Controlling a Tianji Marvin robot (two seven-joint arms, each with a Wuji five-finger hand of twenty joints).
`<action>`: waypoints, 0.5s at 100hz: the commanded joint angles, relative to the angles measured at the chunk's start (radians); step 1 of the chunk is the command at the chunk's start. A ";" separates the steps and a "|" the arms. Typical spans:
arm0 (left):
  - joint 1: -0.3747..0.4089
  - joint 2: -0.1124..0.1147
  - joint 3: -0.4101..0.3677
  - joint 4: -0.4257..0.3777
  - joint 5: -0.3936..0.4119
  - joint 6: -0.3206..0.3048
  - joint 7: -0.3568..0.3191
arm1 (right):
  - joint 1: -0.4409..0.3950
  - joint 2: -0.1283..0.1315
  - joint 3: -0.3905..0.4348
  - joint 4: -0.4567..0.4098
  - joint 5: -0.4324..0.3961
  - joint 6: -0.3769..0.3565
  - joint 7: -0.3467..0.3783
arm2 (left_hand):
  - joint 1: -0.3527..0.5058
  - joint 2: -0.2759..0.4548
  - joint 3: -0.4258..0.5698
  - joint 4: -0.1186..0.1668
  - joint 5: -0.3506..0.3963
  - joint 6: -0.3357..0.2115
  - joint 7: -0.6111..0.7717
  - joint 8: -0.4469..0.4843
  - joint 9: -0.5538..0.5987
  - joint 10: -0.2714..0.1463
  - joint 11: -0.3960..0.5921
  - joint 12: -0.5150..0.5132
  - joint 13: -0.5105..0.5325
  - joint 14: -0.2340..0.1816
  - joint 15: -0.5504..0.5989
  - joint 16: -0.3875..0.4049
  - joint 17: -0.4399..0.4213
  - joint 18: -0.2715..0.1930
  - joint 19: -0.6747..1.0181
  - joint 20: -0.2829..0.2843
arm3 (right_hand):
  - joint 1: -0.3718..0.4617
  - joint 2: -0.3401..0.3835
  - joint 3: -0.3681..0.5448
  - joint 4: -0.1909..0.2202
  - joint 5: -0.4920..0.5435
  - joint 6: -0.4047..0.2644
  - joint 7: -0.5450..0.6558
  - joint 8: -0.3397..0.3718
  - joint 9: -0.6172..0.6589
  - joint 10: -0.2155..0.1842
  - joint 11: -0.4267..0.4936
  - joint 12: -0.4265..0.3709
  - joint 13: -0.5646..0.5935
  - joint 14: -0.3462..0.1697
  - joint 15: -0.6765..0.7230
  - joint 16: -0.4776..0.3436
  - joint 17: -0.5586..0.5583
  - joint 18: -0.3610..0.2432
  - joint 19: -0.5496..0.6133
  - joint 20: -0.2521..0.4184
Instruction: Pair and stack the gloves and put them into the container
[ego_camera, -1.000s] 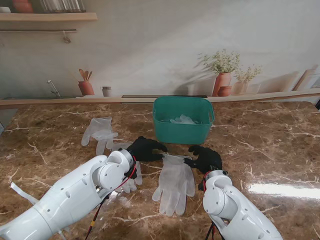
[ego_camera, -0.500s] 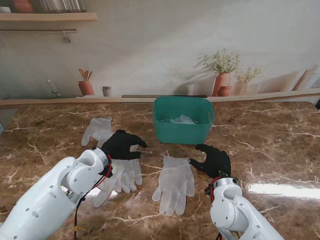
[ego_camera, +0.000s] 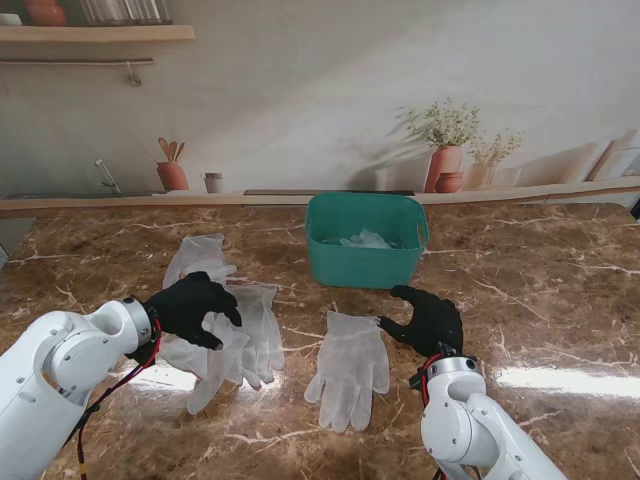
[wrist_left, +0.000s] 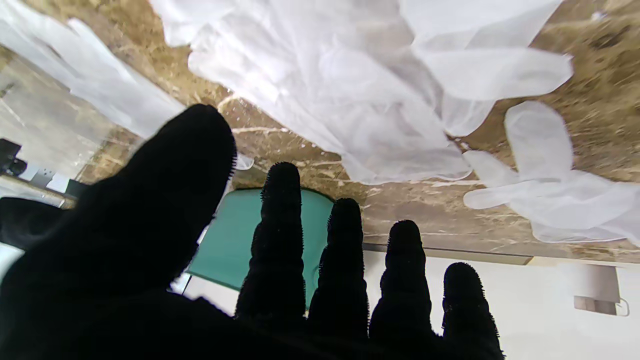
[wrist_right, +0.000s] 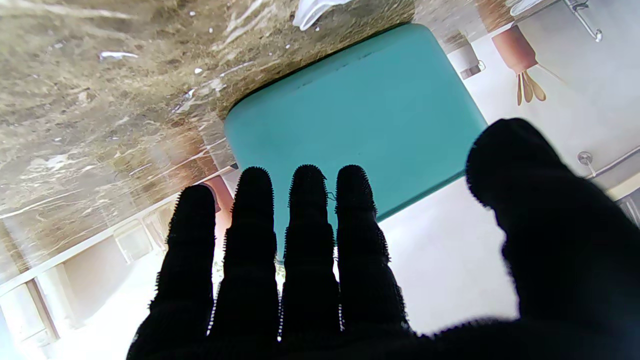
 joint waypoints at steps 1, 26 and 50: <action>0.020 0.011 -0.004 0.020 0.034 -0.014 -0.001 | -0.008 -0.002 0.000 -0.004 0.005 0.001 0.012 | -0.046 -0.041 0.026 -0.023 -0.039 -0.029 -0.042 -0.029 -0.044 -0.028 -0.014 0.006 -0.071 -0.037 -0.032 -0.009 -0.009 -0.030 -0.049 0.022 | -0.032 0.001 -0.016 0.035 0.005 -0.012 0.012 -0.009 0.002 -0.001 -0.013 -0.015 -0.009 -0.022 -0.010 -0.025 -0.010 -0.015 -0.023 -0.013; 0.005 0.013 0.031 0.097 0.114 -0.034 0.048 | -0.011 -0.002 0.002 -0.015 0.033 0.005 0.039 | -0.058 -0.053 0.025 -0.030 -0.163 -0.027 -0.198 -0.109 -0.126 -0.042 -0.019 -0.002 -0.101 -0.047 -0.035 -0.007 0.001 -0.040 -0.082 0.011 | -0.028 -0.007 -0.014 0.035 0.013 -0.015 0.014 -0.013 0.014 -0.001 -0.017 -0.014 0.002 -0.021 -0.010 -0.023 -0.010 -0.008 -0.025 -0.007; -0.051 0.001 0.112 0.208 0.195 -0.051 0.238 | -0.008 0.000 0.005 -0.022 0.045 -0.003 0.057 | -0.059 -0.065 0.057 -0.033 -0.222 -0.057 -0.058 -0.034 -0.175 -0.062 0.007 0.007 -0.114 -0.056 -0.024 0.008 0.003 -0.052 -0.080 0.018 | -0.032 -0.005 -0.011 0.035 0.021 -0.018 0.017 -0.016 0.034 -0.005 -0.016 -0.013 0.014 -0.028 -0.015 -0.024 -0.013 -0.003 -0.035 -0.005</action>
